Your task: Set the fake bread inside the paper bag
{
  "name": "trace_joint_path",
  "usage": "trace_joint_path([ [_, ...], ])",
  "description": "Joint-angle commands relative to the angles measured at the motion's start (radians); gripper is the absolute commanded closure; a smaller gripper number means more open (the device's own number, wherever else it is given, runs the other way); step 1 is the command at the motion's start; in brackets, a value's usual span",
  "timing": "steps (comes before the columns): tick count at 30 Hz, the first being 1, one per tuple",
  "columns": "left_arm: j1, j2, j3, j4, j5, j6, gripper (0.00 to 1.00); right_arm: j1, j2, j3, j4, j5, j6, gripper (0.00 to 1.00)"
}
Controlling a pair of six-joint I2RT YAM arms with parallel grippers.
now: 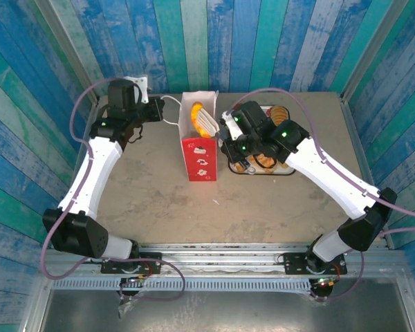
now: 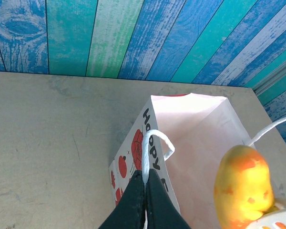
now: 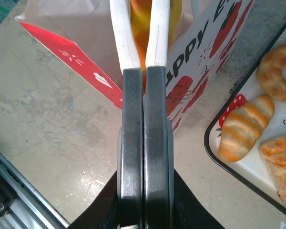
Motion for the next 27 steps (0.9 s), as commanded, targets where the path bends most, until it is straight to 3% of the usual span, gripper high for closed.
trace_joint_path([
  [1,0.004,-0.065,-0.006,0.002,0.007,0.018,1.00,0.004,-0.009,-0.007,0.008,-0.012,-0.014,0.87],
  [6,0.004,-0.069,-0.011,0.000,0.004,0.022,1.00,0.004,-0.013,-0.024,0.004,-0.020,-0.012,0.83],
  [16,0.004,-0.070,-0.015,0.003,0.004,0.022,1.00,0.005,-0.011,-0.020,0.003,-0.027,-0.016,0.63],
  [27,0.004,-0.066,-0.010,0.004,0.009,0.019,1.00,0.005,0.006,0.018,0.009,-0.020,-0.017,0.48],
])
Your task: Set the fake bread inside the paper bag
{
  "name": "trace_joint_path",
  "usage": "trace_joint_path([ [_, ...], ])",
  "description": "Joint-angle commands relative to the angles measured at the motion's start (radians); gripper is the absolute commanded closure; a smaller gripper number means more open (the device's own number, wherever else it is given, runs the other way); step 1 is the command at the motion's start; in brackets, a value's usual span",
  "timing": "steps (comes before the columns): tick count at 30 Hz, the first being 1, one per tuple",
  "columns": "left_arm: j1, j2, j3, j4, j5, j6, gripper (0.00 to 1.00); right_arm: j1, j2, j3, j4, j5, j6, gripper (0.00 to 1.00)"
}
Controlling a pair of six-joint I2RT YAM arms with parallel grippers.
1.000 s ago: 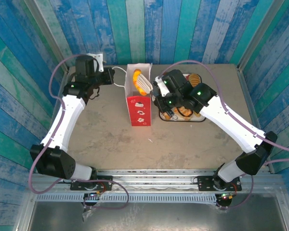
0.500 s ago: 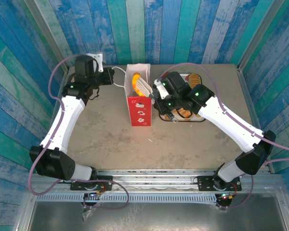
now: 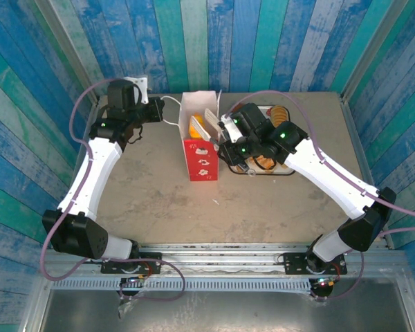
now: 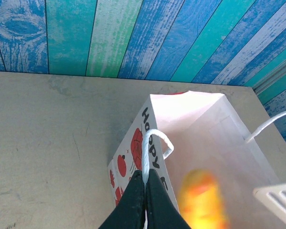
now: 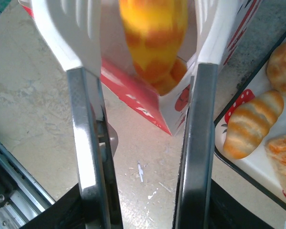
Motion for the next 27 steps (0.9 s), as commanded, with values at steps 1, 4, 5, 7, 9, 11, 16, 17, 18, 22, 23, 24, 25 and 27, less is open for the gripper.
trace_joint_path([
  [1,0.005,-0.060,-0.006,0.006,0.010,0.015,0.99,0.005,0.007,0.040,0.008,0.006,-0.004,0.47],
  [4,0.004,-0.060,-0.006,0.007,0.015,0.014,0.99,0.004,0.009,0.047,0.008,0.012,-0.004,0.46],
  [5,0.004,-0.061,-0.006,0.008,0.016,0.014,0.97,0.005,0.007,0.050,0.011,0.016,-0.005,0.46],
  [7,0.004,-0.063,-0.004,0.010,0.014,0.014,0.91,0.005,0.004,0.052,0.020,0.016,-0.003,0.46],
  [9,0.003,-0.064,-0.005,0.014,0.018,0.014,0.80,0.005,0.000,0.055,0.038,0.002,-0.003,0.47],
  [11,0.004,-0.069,-0.002,0.021,0.021,0.012,0.66,0.005,-0.004,0.062,0.050,-0.013,-0.002,0.47],
  [16,0.004,-0.093,0.009,0.038,0.010,0.010,0.40,0.005,-0.012,0.117,0.054,-0.039,-0.004,0.48],
  [17,0.004,-0.105,0.007,0.043,-0.003,0.011,0.32,0.004,-0.017,0.130,0.052,-0.044,-0.005,0.48],
  [18,0.004,-0.116,0.003,0.051,-0.014,0.012,0.27,0.005,-0.024,0.141,0.052,-0.045,-0.005,0.48],
  [22,0.004,-0.204,-0.054,0.121,-0.086,0.009,0.07,0.003,-0.065,0.183,0.049,-0.052,-0.004,0.48],
  [23,0.004,-0.233,-0.079,0.149,-0.112,0.011,0.04,-0.001,-0.077,0.192,0.051,-0.052,0.000,0.48],
  [24,0.003,-0.258,-0.101,0.167,-0.142,0.010,0.01,-0.003,-0.089,0.199,0.050,-0.050,0.003,0.48],
  [25,0.004,-0.286,-0.122,0.189,-0.174,0.008,0.03,-0.005,-0.102,0.206,0.050,-0.048,0.012,0.48],
  [27,0.004,-0.334,-0.161,0.213,-0.227,0.007,0.06,-0.016,-0.131,0.215,0.053,-0.040,0.034,0.48],
])
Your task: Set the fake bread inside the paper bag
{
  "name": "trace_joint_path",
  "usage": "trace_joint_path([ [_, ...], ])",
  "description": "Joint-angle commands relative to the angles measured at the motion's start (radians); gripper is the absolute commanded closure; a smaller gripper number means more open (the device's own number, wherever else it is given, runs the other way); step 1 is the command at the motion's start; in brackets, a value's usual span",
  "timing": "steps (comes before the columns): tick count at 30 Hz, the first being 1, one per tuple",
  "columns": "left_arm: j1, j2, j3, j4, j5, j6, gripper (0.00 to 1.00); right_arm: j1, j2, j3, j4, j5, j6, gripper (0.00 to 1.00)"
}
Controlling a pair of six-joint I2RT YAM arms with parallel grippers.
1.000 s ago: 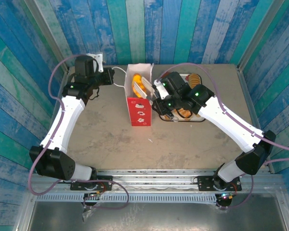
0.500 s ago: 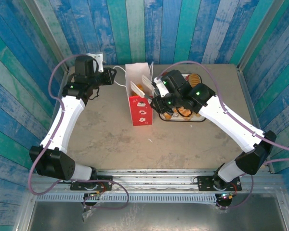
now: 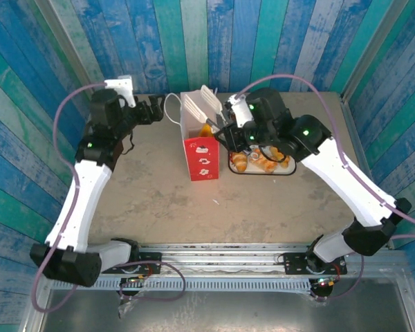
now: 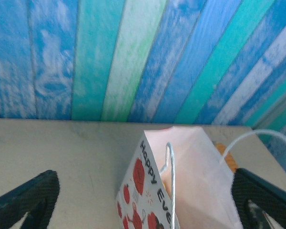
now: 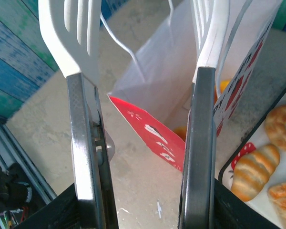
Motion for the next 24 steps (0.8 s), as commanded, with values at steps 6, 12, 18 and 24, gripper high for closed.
trace_joint_path([
  [6,0.004,-0.205,-0.151,0.115,-0.169,0.010,0.06,-0.096,-0.186,-0.032,0.122,-0.076,0.105,0.47],
  [12,0.004,-0.338,-0.308,0.123,-0.210,0.018,0.06,-0.294,-0.296,-0.199,0.159,-0.157,0.191,0.47],
  [18,0.004,-0.446,-0.434,0.093,-0.223,-0.011,0.06,-0.439,-0.267,-0.358,0.097,-0.224,0.188,0.47],
  [24,0.004,-0.513,-0.551,0.081,-0.210,-0.086,0.06,-0.499,-0.129,-0.425,0.074,-0.233,0.145,0.47],
])
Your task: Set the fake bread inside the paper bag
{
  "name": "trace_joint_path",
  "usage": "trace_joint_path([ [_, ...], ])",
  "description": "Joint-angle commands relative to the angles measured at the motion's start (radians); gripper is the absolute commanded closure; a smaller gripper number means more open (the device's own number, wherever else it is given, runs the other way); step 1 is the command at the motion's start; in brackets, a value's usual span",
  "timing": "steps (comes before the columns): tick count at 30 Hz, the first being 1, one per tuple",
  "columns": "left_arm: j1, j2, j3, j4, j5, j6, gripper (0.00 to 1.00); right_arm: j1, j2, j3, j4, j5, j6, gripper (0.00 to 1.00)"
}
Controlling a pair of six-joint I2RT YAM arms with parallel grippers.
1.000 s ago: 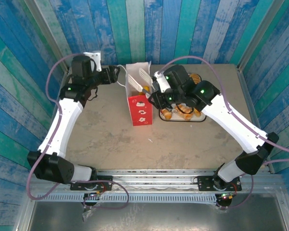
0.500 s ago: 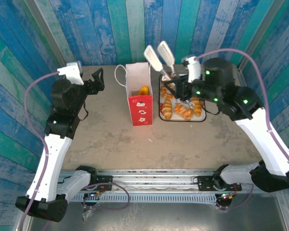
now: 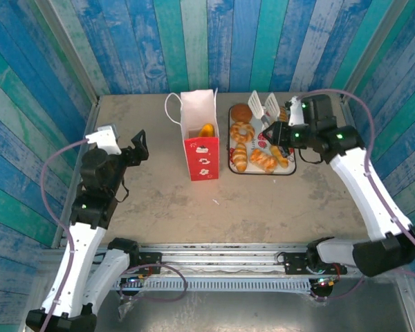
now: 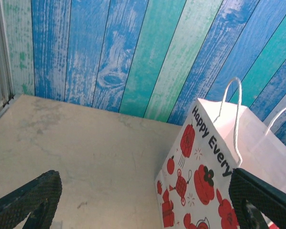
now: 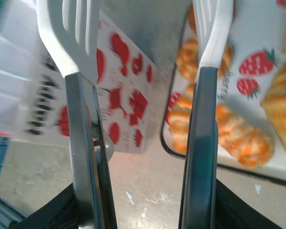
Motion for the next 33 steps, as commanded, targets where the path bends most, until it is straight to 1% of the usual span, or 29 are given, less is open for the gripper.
trace_joint_path([
  [1,0.004,-0.026,-0.052,-0.008,-0.005,-0.053,0.06,-0.024,0.054,-0.008,-0.005,-0.027,-0.032,0.47],
  [5,0.004,-0.031,-0.090,-0.004,-0.001,-0.093,0.06,-0.054,0.166,0.008,-0.016,-0.031,-0.066,0.47],
  [8,0.004,-0.038,-0.139,0.032,0.004,-0.126,0.06,-0.072,0.257,0.034,-0.028,-0.036,-0.096,0.47],
  [11,0.004,-0.032,-0.179,0.074,0.007,-0.153,0.06,-0.076,0.339,0.057,-0.029,-0.010,-0.111,0.46],
  [17,0.004,0.021,-0.241,0.176,0.091,-0.219,0.06,-0.080,0.472,0.120,-0.028,-0.012,-0.119,0.47],
  [22,0.004,0.072,-0.261,0.222,0.121,-0.241,0.06,-0.080,0.553,0.177,-0.025,-0.009,-0.122,0.47],
  [28,0.004,0.090,-0.252,0.230,0.113,-0.232,0.06,-0.080,0.632,0.227,-0.024,-0.012,-0.118,0.48],
  [33,0.004,0.094,-0.247,0.224,0.104,-0.222,0.06,-0.079,0.662,0.237,-0.025,-0.016,-0.120,0.49],
])
